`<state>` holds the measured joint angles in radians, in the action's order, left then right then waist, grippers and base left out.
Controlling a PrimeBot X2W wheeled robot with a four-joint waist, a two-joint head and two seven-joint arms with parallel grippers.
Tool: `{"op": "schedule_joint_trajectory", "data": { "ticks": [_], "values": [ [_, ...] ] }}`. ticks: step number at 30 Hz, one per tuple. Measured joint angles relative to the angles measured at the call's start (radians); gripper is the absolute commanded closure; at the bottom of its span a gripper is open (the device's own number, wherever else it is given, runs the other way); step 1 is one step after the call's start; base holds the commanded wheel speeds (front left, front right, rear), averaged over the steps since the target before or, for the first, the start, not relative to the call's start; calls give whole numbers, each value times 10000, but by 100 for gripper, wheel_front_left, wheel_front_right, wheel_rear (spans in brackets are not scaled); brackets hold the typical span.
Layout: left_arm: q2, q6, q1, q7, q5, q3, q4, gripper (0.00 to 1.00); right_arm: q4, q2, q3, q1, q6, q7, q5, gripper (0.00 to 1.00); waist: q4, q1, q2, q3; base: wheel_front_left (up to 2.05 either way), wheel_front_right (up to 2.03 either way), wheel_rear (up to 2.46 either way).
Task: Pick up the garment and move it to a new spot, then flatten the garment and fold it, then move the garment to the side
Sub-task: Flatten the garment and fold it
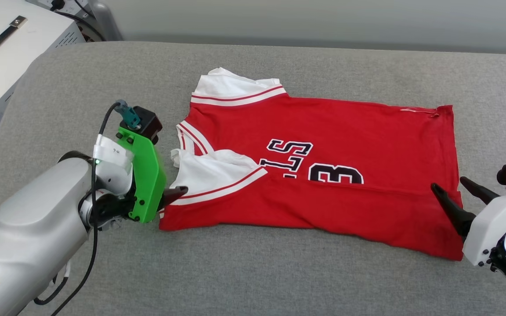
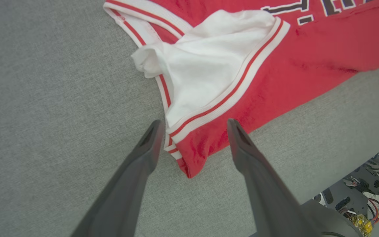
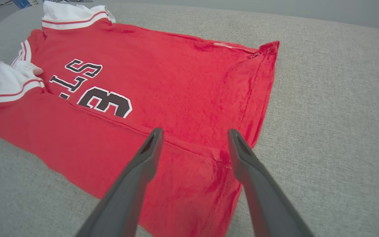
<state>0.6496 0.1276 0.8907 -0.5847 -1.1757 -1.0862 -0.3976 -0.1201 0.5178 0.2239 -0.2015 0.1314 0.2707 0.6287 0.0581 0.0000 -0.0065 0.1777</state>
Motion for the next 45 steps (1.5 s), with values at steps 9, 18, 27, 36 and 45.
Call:
{"op": "schedule_joint_trajectory", "data": {
  "ticks": [9,18,27,36,45],
  "values": [
    [54,0,28,-1026,-495,-719,-903,0,184,-84,155,-15,0,334,84,0,-286,0,0,336,0,0,0],
    [-357,0,-154,-834,-656,-1070,-1983,0,148,-155,370,-279,0,378,82,0,-597,0,0,672,0,0,0],
    [-378,8,-154,-150,-769,-1333,-2040,100,428,345,598,-839,0,811,-127,0,-621,0,0,522,0,0,0],
    [270,8,-290,671,-876,-1661,-920,100,913,1745,1018,-1517,0,3940,548,0,-537,0,0,-18,0,0,0],
    [430,8,-245,926,-840,-1768,-408,100,153,1871,1264,-1571,0,6905,1202,0,-277,0,0,35,0,0,0]
  ]
}}
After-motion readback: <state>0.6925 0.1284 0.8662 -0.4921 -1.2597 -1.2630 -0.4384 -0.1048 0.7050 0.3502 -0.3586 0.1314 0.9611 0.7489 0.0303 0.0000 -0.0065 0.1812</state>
